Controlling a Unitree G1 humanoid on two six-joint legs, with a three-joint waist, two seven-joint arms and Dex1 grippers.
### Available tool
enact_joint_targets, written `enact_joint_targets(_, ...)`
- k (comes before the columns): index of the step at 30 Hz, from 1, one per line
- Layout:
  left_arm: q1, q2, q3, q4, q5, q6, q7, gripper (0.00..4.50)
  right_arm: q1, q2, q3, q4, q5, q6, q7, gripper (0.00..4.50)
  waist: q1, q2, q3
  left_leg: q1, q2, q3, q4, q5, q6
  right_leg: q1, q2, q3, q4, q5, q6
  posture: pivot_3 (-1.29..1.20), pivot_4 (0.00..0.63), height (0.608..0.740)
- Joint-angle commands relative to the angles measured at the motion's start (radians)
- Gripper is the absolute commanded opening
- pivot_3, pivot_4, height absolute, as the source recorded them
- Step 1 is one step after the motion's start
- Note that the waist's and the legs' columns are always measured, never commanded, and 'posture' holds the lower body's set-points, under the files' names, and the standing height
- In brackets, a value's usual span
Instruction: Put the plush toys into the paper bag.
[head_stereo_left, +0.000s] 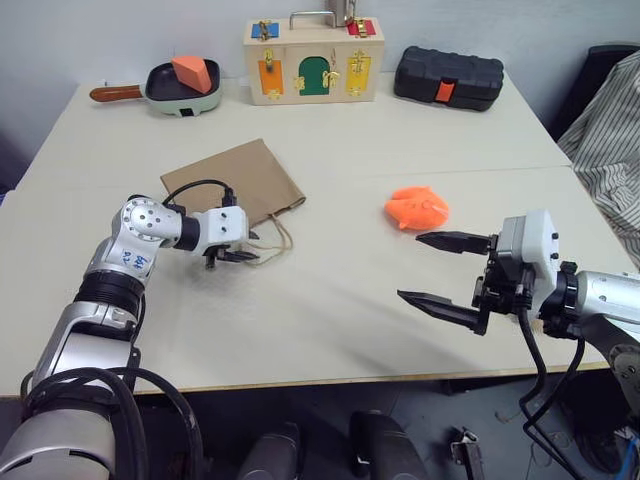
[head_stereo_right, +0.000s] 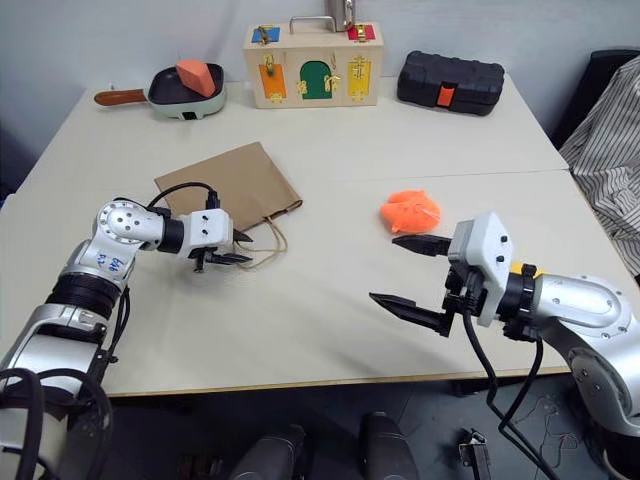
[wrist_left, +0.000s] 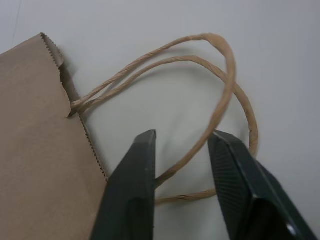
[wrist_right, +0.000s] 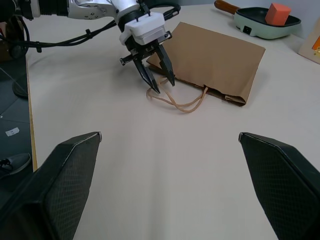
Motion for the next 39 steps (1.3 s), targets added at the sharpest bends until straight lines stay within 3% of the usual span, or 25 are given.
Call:
enact_joint_targets(1, -0.026, -0.004, 0.043, -0.011, -0.040, 0.024, -0.012, 0.33, 0.005, 0.001, -0.013, -0.030, -0.005, -0.011, -0.006, 4.50, 0.001, 0.000, 0.000, 0.000, 0.000, 0.000, 0.001, 0.000, 0.000, 0.000, 0.000, 0.000, 0.000, 0.000, 0.000, 0.00, 0.150, 0.740)
enact_joint_targets(2, -0.027, -0.012, 0.055, -0.025, -0.060, 0.050, -0.025, 0.02, 0.007, -0.001, -0.013, -0.028, -0.007, -0.011, -0.003, 4.50, 0.000, 0.000, 0.000, -0.001, 0.000, 0.000, 0.001, 0.000, 0.000, 0.000, 0.000, 0.000, 0.000, 0.000, 0.000, 0.00, 0.150, 0.740)
enact_joint_targets(7, -0.001, -0.044, 0.110, -0.190, -0.200, 0.259, -0.130, 0.02, 0.018, -0.005, -0.020, -0.016, -0.010, -0.009, -0.002, 4.50, 0.000, 0.000, 0.000, -0.007, 0.000, -0.002, 0.006, 0.000, 0.000, -0.003, 0.000, -0.002, 0.001, 0.000, 0.001, 0.00, 0.150, 0.740)
enact_joint_targets(12, 0.090, -0.049, 0.150, -0.579, -0.468, 0.677, -0.235, 0.02, 0.029, 0.009, -0.027, -0.012, -0.014, -0.006, -0.022, 4.50, -0.003, 0.000, 0.000, -0.007, 0.000, -0.003, 0.005, 0.000, 0.000, -0.003, 0.000, -0.002, 0.002, 0.000, 0.001, 0.00, 0.150, 0.740)
enact_joint_targets(17, 0.138, -0.105, 0.180, -0.756, -0.561, 0.859, -0.108, 0.02, -0.025, 0.090, 0.050, -0.011, -0.046, 0.004, -0.125, 4.50, -0.005, 0.000, 0.000, -0.005, 0.000, -0.002, 0.006, 0.000, 0.000, -0.003, 0.000, -0.001, 0.002, 0.001, 0.001, 0.00, 0.150, 0.740)
enact_joint_targets(22, 0.147, -0.192, 0.189, -0.791, -0.570, 0.880, 0.022, 0.00, -0.100, 0.192, 0.166, 0.043, -0.125, 0.022, -0.213, 2.84, -0.003, 0.000, 0.000, -0.004, 0.000, -0.002, 0.007, 0.000, 0.000, -0.003, 0.000, 0.000, 0.002, 0.001, 0.001, 0.00, 0.150, 0.740)
enact_joint_targets(30, 0.112, -0.237, 0.176, -0.825, -0.622, 0.917, 0.042, 0.00, -0.204, 0.315, 0.332, 0.235, -0.308, -0.025, -0.251, 0.11, -0.005, 0.000, 0.000, -0.005, -0.001, -0.002, 0.007, 0.000, 0.000, -0.004, 0.000, -0.001, 0.002, 0.001, 0.001, 0.00, 0.150, 0.740)
enact_joint_targets(39, 0.109, -0.239, 0.159, -0.879, -0.649, 0.940, 0.034, 0.00, -0.363, 0.427, 0.412, 0.516, -0.446, -0.091, -0.222, 0.05, -0.019, 0.000, 0.000, -0.004, -0.001, -0.002, 0.007, 0.000, 0.000, -0.004, 0.000, -0.001, 0.003, 0.001, 0.001, 0.00, 0.150, 0.740)
